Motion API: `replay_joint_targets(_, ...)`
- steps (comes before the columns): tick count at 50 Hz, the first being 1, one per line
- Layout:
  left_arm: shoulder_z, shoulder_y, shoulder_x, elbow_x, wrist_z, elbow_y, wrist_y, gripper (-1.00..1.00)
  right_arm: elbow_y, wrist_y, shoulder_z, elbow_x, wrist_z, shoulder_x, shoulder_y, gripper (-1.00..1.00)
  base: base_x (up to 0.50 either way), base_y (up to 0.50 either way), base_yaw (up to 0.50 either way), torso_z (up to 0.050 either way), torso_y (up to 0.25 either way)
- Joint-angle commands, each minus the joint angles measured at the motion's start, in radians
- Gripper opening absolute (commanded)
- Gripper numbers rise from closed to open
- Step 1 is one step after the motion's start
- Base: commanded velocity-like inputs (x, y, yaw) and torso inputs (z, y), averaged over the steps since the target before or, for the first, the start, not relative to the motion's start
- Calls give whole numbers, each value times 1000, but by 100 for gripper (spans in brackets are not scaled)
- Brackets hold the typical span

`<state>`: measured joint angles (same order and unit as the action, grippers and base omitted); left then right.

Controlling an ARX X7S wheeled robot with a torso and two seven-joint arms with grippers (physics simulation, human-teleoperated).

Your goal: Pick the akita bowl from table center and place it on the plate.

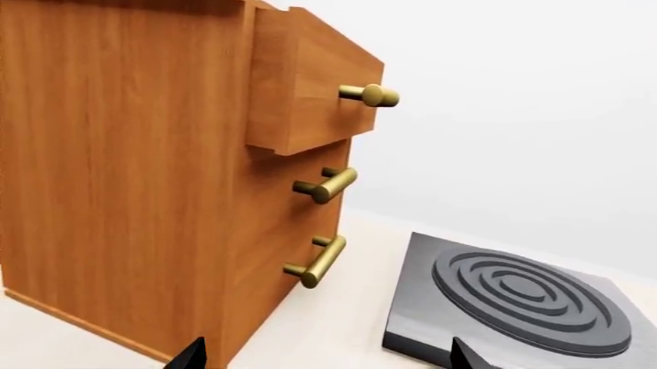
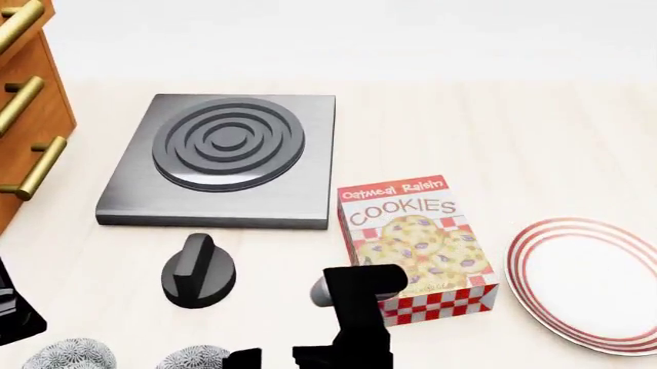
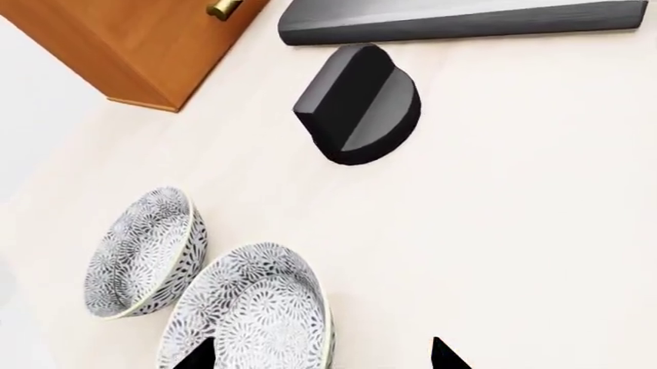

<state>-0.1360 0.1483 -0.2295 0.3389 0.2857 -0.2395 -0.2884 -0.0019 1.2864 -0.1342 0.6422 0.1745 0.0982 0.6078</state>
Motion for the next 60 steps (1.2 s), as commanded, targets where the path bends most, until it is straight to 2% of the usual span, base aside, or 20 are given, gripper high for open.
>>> replay_joint_targets(1, 0, -1, -4, 7, 5, -1, 0, 100, 37, -11, -36, 3, 13, 6, 21, 100, 0, 0, 0, 0, 0)
replay_joint_targets(60, -7, -21, -22, 38, 22, 14, 27, 100, 305, -150, -192, -27, 104, 10, 119, 100, 0, 0, 0, 0, 0)
